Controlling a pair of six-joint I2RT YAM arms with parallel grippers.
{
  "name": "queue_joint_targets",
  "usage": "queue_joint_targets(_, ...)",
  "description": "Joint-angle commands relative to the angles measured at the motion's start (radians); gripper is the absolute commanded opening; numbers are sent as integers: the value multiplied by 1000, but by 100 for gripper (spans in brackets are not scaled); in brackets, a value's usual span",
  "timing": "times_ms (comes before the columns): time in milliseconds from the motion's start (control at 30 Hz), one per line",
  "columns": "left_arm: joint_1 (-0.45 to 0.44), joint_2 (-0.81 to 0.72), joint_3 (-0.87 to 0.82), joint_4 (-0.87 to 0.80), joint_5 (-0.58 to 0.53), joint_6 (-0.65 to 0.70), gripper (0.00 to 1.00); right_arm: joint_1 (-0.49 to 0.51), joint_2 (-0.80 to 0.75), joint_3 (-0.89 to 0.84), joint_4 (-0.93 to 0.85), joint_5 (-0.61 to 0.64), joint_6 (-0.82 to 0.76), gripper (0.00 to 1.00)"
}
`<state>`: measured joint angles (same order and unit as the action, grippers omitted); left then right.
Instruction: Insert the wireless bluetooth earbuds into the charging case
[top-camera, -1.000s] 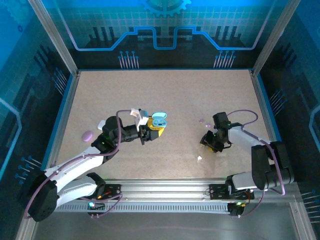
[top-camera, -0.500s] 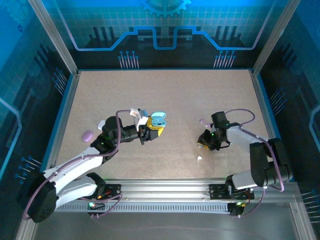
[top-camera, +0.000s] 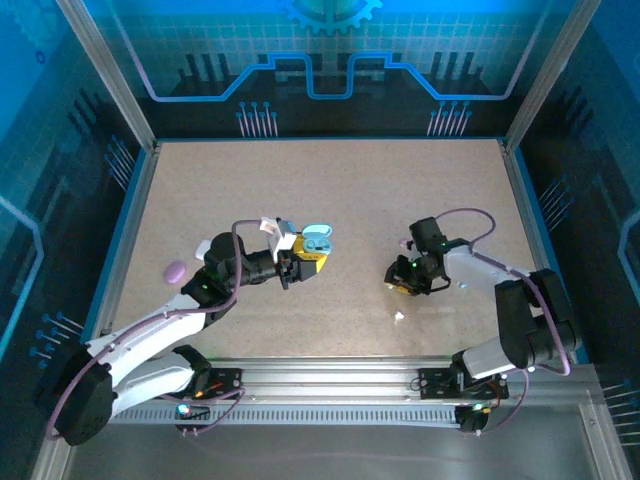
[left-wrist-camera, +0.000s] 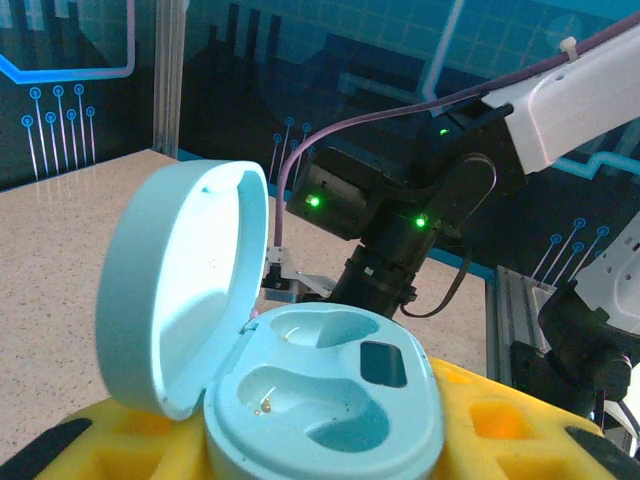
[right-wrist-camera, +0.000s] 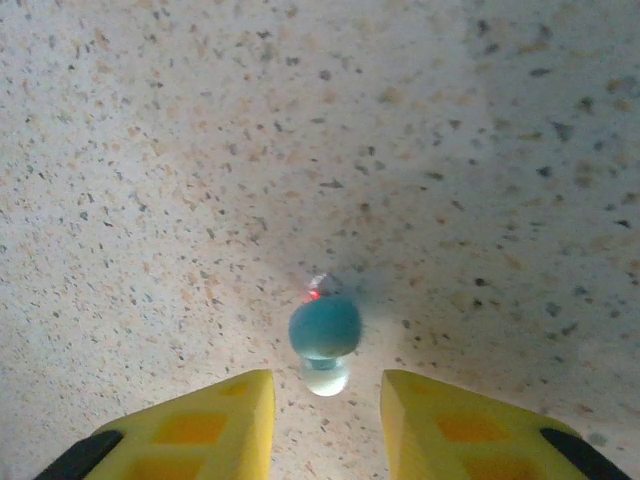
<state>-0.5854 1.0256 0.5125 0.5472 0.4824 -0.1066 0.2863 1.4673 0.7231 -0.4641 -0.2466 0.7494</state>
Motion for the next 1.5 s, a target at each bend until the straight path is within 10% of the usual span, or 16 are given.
queue_joint_targets(0,-3,-12,3,23,-4,-4,36,25,30,52,-75,51,-16,37)
queue_joint_targets(1467,-3,-28,-2,10,-18,2,36,66,190,218,-186,174,-40,35)
